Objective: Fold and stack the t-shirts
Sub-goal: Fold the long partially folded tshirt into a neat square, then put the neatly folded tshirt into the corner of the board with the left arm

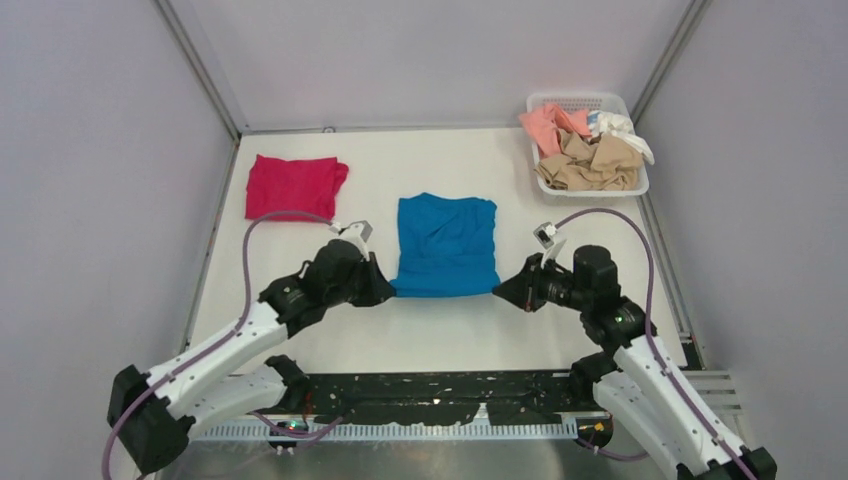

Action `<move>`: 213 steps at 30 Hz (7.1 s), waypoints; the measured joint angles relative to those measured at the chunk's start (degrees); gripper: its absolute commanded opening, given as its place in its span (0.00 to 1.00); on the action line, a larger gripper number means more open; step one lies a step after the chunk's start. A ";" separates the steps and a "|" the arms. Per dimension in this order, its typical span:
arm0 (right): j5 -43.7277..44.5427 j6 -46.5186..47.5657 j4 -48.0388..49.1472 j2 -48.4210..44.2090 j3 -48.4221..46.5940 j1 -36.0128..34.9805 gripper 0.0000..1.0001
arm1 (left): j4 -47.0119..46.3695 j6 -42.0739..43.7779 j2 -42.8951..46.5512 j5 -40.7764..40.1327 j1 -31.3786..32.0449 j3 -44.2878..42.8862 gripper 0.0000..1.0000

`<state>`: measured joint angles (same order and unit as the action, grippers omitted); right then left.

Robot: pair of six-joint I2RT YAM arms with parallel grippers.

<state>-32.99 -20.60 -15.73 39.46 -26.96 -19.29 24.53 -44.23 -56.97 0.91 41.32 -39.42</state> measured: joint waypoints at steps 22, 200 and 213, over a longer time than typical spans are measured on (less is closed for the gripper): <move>5.97 -0.57 -5.79 -7.26 -1.27 -0.26 0.06 | 2.67 4.57 0.55 -3.10 0.28 -9.18 0.00; 44.96 -2.40 12.68 0.09 9.20 2.80 0.95 | 1.88 62.69 -54.86 -36.48 -21.29 -57.48 0.00; 46.07 -2.21 12.70 1.55 9.20 2.80 0.95 | 1.86 70.95 -47.52 -35.08 -24.11 -60.96 0.00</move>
<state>13.08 -22.81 -3.03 41.01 -17.76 -16.49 26.39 26.72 -104.49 -34.17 17.21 -100.38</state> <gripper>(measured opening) 0.947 0.037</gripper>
